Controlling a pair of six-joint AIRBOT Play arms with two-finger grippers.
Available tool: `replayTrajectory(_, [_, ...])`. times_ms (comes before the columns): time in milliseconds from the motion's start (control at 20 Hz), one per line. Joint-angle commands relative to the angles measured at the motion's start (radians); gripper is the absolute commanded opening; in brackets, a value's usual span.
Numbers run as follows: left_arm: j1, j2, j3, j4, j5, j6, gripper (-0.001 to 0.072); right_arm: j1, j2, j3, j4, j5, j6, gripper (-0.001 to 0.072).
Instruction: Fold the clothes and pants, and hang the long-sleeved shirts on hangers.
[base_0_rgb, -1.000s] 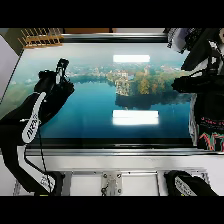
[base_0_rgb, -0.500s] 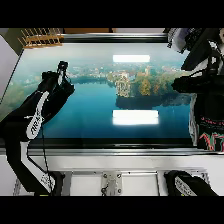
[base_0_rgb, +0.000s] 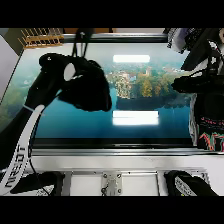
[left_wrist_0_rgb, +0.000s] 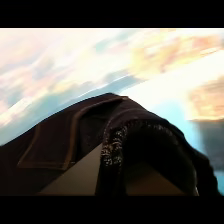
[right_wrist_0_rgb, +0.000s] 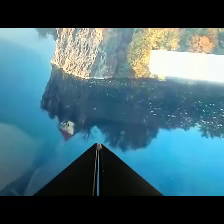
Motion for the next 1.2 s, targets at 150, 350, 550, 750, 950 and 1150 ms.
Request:
replayTrajectory(150, [-0.323,-0.008,0.0,-0.048,0.009,-0.001,0.0009,0.001,0.0,0.0,0.0,-0.009,0.0,0.0037])
replayTrajectory(350, [-0.361,-0.108,0.0,-0.047,0.058,-0.085,0.0712,0.001,0.0,0.0,0.001,-0.008,0.0,0.0038])
replayTrajectory(550, [-0.229,-0.107,0.0,-0.05,0.02,-0.115,0.0712,0.001,0.0,0.0,0.0,-0.006,0.0,0.0038])
replayTrajectory(750, [-0.029,-0.167,-0.001,-0.145,-0.052,-0.159,0.0712,0.0,0.0,-0.001,0.0,0.018,0.0,0.0042])
replayTrajectory(950, [0.175,-0.304,0.0,-0.473,-0.051,-0.158,0.0712,0.0,0.0,-0.004,0.0,0.112,-0.018,0.0261])
replayTrajectory(1150, [0.303,-0.454,0.0,-0.863,0.003,-0.039,0.0711,0.001,0.0,-0.062,0.002,0.137,-0.015,0.0433])
